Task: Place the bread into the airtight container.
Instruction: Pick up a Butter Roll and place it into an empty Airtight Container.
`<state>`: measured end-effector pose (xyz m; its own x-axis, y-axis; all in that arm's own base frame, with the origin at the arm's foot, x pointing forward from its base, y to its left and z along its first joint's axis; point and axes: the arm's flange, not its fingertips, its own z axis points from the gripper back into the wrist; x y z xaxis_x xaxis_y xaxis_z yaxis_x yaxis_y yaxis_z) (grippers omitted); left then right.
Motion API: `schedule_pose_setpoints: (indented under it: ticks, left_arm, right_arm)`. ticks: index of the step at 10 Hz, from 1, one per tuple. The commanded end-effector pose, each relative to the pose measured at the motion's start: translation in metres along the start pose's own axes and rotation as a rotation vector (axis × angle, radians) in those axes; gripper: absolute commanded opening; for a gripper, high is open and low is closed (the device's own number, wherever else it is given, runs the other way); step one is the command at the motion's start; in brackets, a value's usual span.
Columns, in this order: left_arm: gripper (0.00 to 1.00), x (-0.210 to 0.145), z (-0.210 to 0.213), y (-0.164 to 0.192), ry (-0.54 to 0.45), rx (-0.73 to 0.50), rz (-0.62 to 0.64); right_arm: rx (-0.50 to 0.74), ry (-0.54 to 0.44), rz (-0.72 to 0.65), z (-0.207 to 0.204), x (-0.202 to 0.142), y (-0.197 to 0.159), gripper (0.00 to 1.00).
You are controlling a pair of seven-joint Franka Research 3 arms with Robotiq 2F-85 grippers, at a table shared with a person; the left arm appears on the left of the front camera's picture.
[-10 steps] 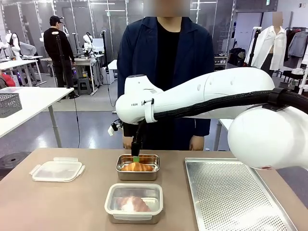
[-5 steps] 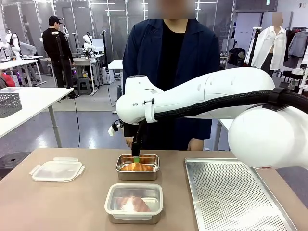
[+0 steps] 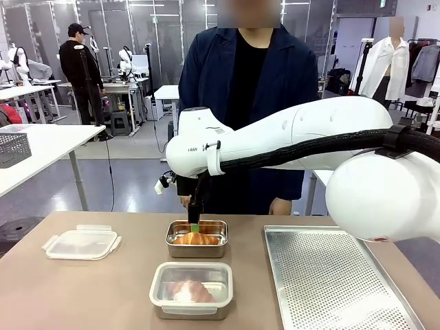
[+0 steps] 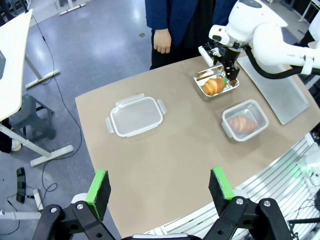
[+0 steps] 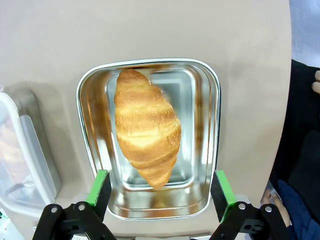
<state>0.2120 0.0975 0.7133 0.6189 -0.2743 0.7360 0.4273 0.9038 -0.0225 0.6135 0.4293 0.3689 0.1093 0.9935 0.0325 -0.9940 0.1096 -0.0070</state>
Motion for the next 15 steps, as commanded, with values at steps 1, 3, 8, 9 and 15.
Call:
schedule_pose_setpoints:
  ticks: [1, 3, 8, 9, 15]
  left_arm:
    - [1.0, 0.002, 0.002, 0.0, 0.007, 0.002, -0.008]
    - [1.0, 0.002, 0.002, 0.0, 0.007, 0.002, -0.008]
    - [1.0, 0.002, 0.002, 0.0, 0.007, 0.002, -0.008]
    - [1.0, 0.002, 0.002, 0.0, 0.007, 0.002, -0.008]
    - [1.0, 0.002, 0.002, 0.0, 0.007, 0.002, -0.008]
  right_arm:
    - [-0.006, 0.007, -0.003, 0.0, 0.001, 0.0, 1.0]
    - [-0.006, 0.007, -0.003, 0.0, 0.001, 0.0, 1.0]
    - [0.028, -0.066, -0.255, 0.142, -0.061, 0.006, 1.0]
    - [0.024, -0.109, -0.351, 0.17, -0.087, 0.01, 1.0]
    - [-0.105, -0.274, -0.79, 0.31, -0.301, 0.113, 1.0]
